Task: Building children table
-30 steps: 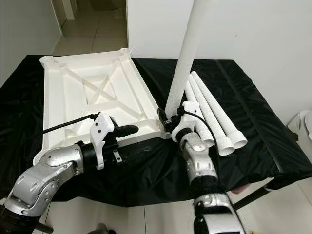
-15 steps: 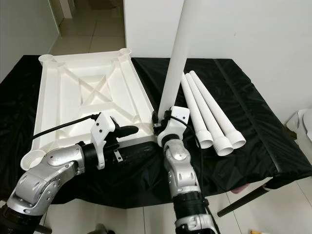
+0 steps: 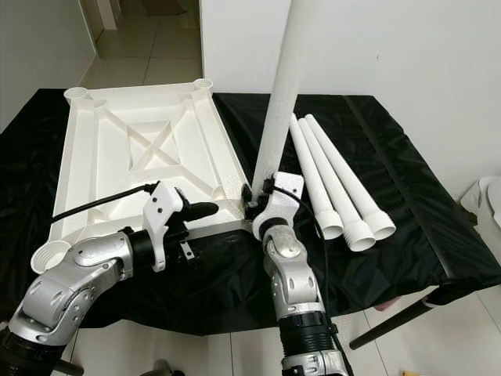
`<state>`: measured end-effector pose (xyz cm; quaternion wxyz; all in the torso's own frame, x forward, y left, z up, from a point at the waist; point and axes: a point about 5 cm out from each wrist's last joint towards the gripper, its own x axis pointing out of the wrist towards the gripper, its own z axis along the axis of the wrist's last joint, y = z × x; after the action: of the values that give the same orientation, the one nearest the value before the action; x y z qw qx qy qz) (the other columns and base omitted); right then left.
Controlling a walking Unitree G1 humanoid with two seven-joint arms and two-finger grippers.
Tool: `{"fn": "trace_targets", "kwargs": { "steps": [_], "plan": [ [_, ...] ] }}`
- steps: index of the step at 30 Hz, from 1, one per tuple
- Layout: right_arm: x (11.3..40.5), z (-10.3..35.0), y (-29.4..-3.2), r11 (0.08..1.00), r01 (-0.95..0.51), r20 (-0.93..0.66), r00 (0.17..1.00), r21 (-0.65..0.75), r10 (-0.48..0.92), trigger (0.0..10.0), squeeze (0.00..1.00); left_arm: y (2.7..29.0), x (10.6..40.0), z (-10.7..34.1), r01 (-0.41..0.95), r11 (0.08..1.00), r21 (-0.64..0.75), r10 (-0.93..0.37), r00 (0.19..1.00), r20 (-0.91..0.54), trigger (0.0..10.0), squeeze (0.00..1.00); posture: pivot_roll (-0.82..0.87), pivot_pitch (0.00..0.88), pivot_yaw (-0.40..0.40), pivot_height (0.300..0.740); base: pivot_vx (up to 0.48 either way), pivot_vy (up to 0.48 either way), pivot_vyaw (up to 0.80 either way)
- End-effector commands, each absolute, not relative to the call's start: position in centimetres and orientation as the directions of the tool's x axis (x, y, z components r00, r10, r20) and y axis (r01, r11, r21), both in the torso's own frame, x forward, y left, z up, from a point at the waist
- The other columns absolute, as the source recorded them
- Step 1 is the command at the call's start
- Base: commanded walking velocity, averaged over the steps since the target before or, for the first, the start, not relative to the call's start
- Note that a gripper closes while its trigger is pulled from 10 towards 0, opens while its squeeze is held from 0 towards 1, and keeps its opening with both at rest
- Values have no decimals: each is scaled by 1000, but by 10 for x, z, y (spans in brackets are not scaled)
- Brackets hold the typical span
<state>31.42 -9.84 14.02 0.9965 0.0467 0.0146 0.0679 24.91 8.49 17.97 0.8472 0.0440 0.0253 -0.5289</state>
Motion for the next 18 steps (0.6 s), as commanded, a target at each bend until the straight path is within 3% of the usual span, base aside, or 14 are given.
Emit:
{"fn": "trace_targets", "kwargs": {
  "steps": [1,5,6,7,8,18],
  "plan": [
    [312,131,-103,983,-142,-61,987,113,150,10000,1000,87,252,178,890,453,61,-884,457,-101,10000,0,-32,12,-22,740,0,0,0],
    [313,135,-103,975,-181,-42,981,130,188,10000,1000,87,252,177,886,459,64,-880,463,-105,10000,0,-31,16,-24,740,0,0,0],
    [315,138,-104,967,-215,-26,975,137,221,10000,871,88,254,177,879,474,60,-872,477,-105,10000,0,-31,18,-23,740,0,0,0],
    [315,138,-104,967,-215,-26,975,137,221,10000,871,88,254,177,879,474,60,-872,477,-105,10000,0,-31,18,-23,740,0,0,0],
    [316,140,-105,961,-239,-15,970,141,244,10000,0,89,255,177,873,484,56,-867,488,-104,10000,0,-31,18,-23,740,0,0,0],
    [328,151,-125,929,-357,29,934,101,356,10000,0,91,265,172,835,544,87,-823,551,-137,10000,0,-35,42,-14,740,0,0,0]
  ]
}}
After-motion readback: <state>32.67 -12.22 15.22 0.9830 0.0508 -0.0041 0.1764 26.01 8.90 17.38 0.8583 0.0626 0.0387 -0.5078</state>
